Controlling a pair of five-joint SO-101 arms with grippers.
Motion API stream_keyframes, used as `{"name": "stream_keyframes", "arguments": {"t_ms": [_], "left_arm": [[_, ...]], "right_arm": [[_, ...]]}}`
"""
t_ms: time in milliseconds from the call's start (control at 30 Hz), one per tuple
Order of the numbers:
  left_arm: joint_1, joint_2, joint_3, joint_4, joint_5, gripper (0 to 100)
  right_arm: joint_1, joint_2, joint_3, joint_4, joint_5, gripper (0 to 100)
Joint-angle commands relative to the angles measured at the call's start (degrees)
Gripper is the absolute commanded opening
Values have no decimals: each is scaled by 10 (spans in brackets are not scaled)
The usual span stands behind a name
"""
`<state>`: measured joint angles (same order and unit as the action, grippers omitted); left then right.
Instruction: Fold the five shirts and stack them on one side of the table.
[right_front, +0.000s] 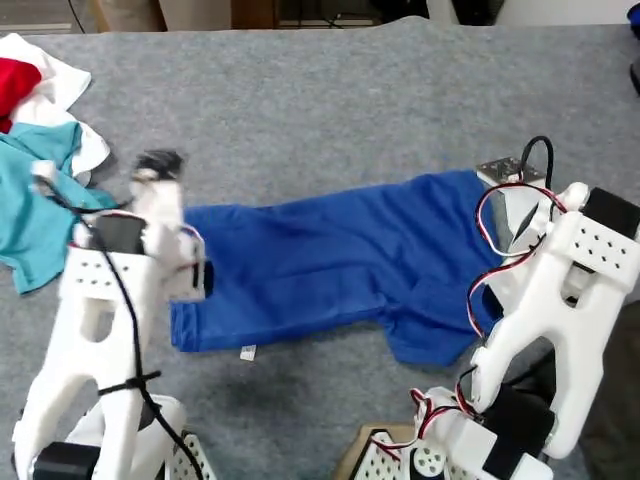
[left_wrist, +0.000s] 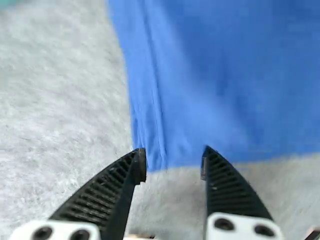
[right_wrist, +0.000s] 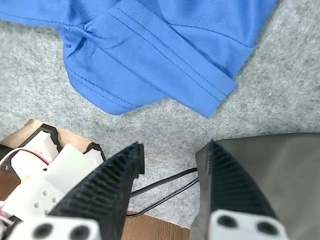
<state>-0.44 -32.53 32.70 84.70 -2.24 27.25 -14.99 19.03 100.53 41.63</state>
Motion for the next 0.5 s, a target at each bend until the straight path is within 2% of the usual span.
{"name": "stream_keyframes", "arguments": {"t_ms": [0,233,467], "left_arm": [[-18,-11,-76,2,25,207],[30,-10,-62,-40,113,207],[59,-10,-38,-59,117,207]], "right_arm": [[-36,-32,-32,-2,-24,220],[-124,-28,7,-52,-88,220],[-215,-28,116,-153,-155,220]]}}
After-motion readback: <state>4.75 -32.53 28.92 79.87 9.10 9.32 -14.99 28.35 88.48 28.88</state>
